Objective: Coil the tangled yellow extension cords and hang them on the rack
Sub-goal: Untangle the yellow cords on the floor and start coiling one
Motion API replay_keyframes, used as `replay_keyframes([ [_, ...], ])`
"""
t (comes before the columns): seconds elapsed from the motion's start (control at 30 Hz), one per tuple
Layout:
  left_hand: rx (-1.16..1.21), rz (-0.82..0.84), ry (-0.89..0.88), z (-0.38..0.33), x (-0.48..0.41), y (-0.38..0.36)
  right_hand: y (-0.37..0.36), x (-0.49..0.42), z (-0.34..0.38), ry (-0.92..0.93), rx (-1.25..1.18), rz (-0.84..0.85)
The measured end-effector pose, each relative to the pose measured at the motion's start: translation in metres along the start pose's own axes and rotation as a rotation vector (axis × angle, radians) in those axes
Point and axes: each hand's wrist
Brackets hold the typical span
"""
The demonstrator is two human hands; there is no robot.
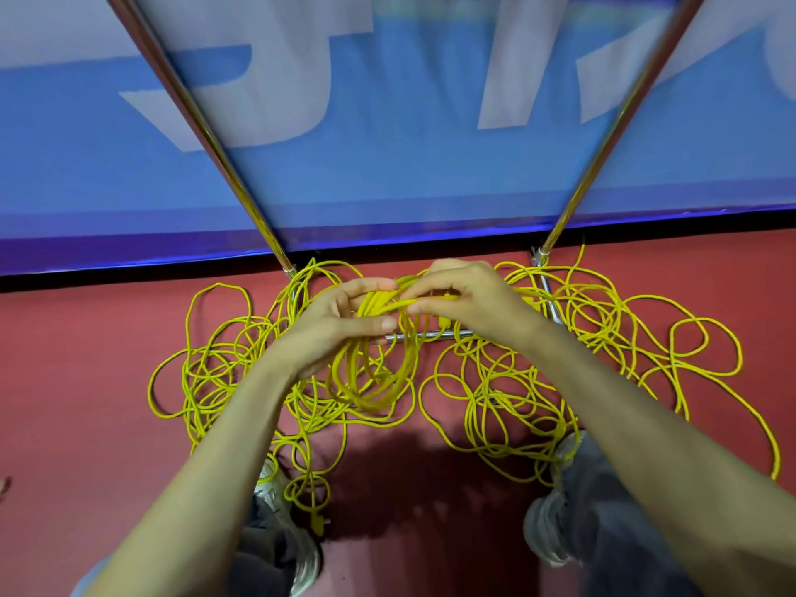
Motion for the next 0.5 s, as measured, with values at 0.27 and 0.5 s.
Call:
replay_keyframes([
  [0.27, 0.040, -0.015, -0.028, -0.008, 0.005, -0.009, -0.006, 0.009, -0.027, -0.118, 0.134, 0.220],
  [0.5, 0.093, -0.110, -0.129, -0.021, 0.008, 0.017, -0.005, 0.014, -0.061, -0.405, -0.064, 0.024],
])
Point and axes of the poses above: each hand's wrist, its own x-axis away from the middle knuckle, its own y-axis out of the back of the hand, z = x × y, and after that the axes turned 15 degrees about x, right-handed
